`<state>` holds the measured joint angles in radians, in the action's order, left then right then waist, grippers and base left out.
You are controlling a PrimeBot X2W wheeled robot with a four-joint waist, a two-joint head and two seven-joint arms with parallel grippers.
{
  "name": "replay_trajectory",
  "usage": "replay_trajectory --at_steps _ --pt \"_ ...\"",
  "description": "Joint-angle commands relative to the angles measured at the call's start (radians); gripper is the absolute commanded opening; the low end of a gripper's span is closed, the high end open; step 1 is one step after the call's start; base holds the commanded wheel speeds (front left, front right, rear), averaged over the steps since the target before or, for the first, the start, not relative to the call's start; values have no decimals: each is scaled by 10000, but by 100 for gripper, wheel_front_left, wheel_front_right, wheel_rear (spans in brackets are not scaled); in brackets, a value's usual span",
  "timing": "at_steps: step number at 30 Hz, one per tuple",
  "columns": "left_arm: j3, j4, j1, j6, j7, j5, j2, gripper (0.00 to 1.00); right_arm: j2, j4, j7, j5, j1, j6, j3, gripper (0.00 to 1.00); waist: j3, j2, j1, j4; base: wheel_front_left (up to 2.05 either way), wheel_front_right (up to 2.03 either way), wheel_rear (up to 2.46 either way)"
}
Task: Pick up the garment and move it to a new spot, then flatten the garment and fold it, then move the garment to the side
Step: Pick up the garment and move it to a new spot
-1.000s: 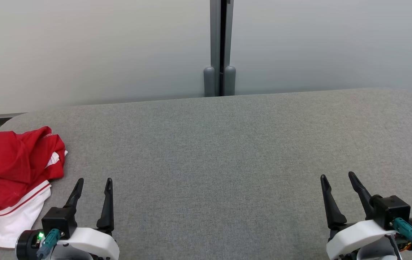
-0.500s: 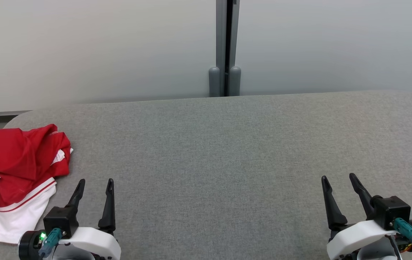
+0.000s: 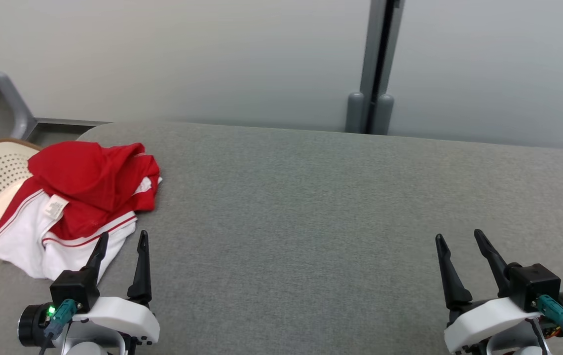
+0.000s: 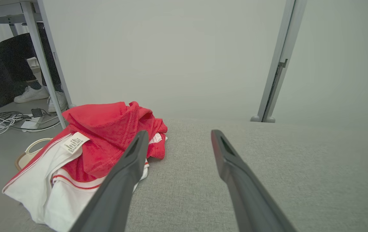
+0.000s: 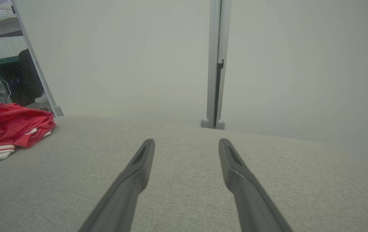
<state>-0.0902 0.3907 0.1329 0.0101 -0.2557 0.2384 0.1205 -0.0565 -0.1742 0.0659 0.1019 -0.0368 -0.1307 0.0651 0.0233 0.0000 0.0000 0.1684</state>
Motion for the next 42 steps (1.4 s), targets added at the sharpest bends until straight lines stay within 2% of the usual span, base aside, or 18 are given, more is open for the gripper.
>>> replay_trajectory --at_steps 1,3,9,13,18,33,42 --pt "79 30 113 71 -10 32 138 100 -28 97 -18 -40 -21 0 48 100 -34 0 0 726 0 0 0" --pt "136 58 189 56 -24 89 191 100 -14 188 -35 1 -36 0 136 100 -56 0 0 1381 0 0 0" --pt "232 50 132 99 -39 217 274 100 4 295 -53 53 -140 0 372 100 -59 0 0 2476 0 0 0" --pt "276 53 81 102 -49 292 330 100 16 327 -78 65 -188 1 473 100 -74 0 0 2940 0 0 0" --pt "266 44 110 133 -57 345 313 100 20 333 -118 -5 -209 1 516 100 -94 0 0 3199 0 0 0" --pt "136 69 396 80 -66 503 310 100 37 385 -102 -36 -357 1 508 100 -446 0 0 3160 0 0 0" --pt "-96 949 2258 -282 12 695 137 100 -334 1077 -531 -313 -1177 0 597 100 -2164 0 0 2358 0 0 0"
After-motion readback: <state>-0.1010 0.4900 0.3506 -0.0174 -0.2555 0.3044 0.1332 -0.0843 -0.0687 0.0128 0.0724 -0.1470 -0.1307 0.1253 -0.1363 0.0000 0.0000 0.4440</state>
